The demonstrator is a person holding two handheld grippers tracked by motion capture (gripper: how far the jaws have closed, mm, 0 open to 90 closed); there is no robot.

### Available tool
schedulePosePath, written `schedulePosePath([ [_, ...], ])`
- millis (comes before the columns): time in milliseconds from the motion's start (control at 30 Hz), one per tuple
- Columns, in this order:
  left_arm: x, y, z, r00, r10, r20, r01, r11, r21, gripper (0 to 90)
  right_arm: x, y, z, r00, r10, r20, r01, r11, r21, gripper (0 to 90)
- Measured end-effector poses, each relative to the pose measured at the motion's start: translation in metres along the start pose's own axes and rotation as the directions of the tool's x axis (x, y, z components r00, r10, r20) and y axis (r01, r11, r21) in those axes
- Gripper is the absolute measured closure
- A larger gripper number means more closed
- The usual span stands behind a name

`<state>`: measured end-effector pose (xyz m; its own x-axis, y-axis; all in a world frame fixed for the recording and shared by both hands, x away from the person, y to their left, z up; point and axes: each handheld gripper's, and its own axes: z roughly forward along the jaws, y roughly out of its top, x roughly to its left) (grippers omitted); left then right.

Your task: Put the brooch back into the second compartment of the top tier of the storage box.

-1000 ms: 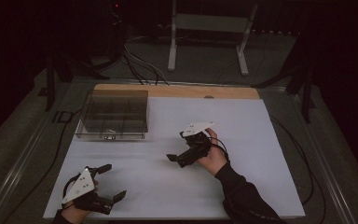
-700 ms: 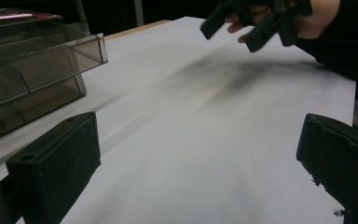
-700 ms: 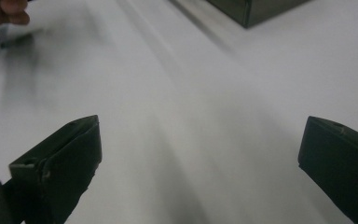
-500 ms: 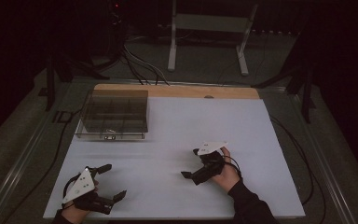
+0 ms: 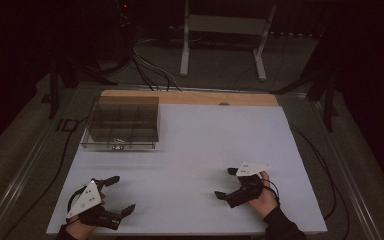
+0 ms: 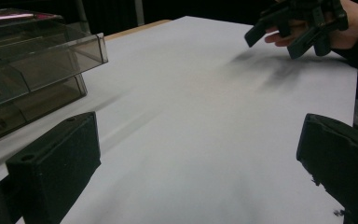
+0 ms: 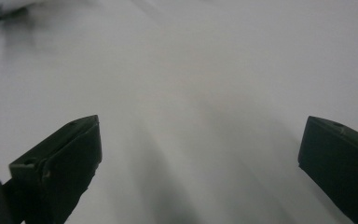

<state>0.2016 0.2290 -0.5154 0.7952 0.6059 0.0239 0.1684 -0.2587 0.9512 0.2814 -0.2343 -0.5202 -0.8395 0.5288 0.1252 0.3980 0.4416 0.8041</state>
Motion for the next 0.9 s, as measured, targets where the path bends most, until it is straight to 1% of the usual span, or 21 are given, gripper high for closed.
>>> schedulePosePath([
  [133,0.0,0.0,0.0,1.0,-0.002,0.0,0.002,1.0,-0.001,0.6,-0.006,-0.013,-0.017,0.9986,0.014,0.051,-0.014,1.0,-0.001,0.0],
  [167,0.0,0.0,0.0,1.0,-0.002,0.0,0.002,1.0,-0.001,0.6,-0.006,-0.013,-0.017,0.9986,0.014,0.051,-0.014,1.0,-0.001,0.0],
  [200,0.0,0.0,0.0,1.0,-0.002,0.0,0.002,1.0,-0.001,0.6,-0.008,-0.017,-0.022,0.998,0.028,0.056,-0.028,1.0,-0.007,0.0],
  [233,-0.001,0.0,0.0,1.0,0.0,-0.001,0.0,1.0,0.004,0.6,-0.011,-0.024,-0.03,0.9965,0.054,0.064,-0.054,0.998,-0.014,0.0],
  [333,-0.001,0.001,0.0,1.0,-0.003,-0.003,0.003,1.0,0.0,0.6,-0.014,-0.034,-0.042,0.9928,0.076,0.093,-0.075,0.997,-0.012,0.0],
  [367,-0.001,0.001,0.0,1.0,-0.003,-0.003,0.003,1.0,0.0,0.6,-0.014,-0.034,-0.042,0.9928,0.076,0.093,-0.075,0.997,-0.012,0.0],
  [400,-0.001,0.001,0.0,1.0,-0.003,-0.003,0.003,1.0,0.0,0.6,-0.015,-0.038,-0.046,0.9916,0.08,0.102,-0.079,0.997,-0.018,0.0],
  [433,-0.001,0.0,0.001,1.0,0.0,0.0,0.0,1.0,0.003,0.6,-0.015,-0.044,-0.054,0.9883,0.087,0.126,-0.085,0.996,-0.018,0.0],
  [500,-0.001,0.0,0.001,1.0,0.0,0.0,0.0,1.0,0.002,0.6,-0.016,-0.05,-0.062,0.9839,0.094,0.152,-0.092,0.996,-0.023,0.0],
  [600,-0.001,0.0,0.001,1.0,0.001,0.0,-0.001,1.0,0.006,0.6,-0.018,-0.058,-0.076,0.9744,0.122,0.189,-0.115,0.992,-0.051,0.0],
  [667,-0.001,0.0,0.001,1.0,0.001,-0.001,-0.001,1.0,0.006,0.6,-0.019,-0.062,-0.084,0.9677,0.14,0.21,-0.125,0.989,-0.081,0.0],
  [733,-0.001,0.0,0.001,1.0,0.004,-0.001,-0.004,1.0,0.009,0.6,-0.019,-0.067,-0.087,0.9632,0.136,0.232,-0.122,0.99,-0.074,0.0],
  [767,-0.001,0.0,0.001,1.0,0.005,0.0,-0.005,0.9999,0.01,0.6,-0.02,-0.069,-0.088,0.9613,0.143,0.235,-0.13,0.989,-0.068,0.0],
  [833,-0.001,0.0,0.001,1.0,0.004,0.0,-0.004,1.0,0.007,0.6,-0.02,-0.071,-0.087,0.9597,0.148,0.238,-0.139,0.989,-0.054,0.0],
  [900,-0.001,0.0,0.001,1.0,0.002,0.0,-0.002,1.0,0.01,0.6,-0.021,-0.07,-0.084,0.9601,0.148,0.237,-0.143,0.989,-0.038,0.0],
])
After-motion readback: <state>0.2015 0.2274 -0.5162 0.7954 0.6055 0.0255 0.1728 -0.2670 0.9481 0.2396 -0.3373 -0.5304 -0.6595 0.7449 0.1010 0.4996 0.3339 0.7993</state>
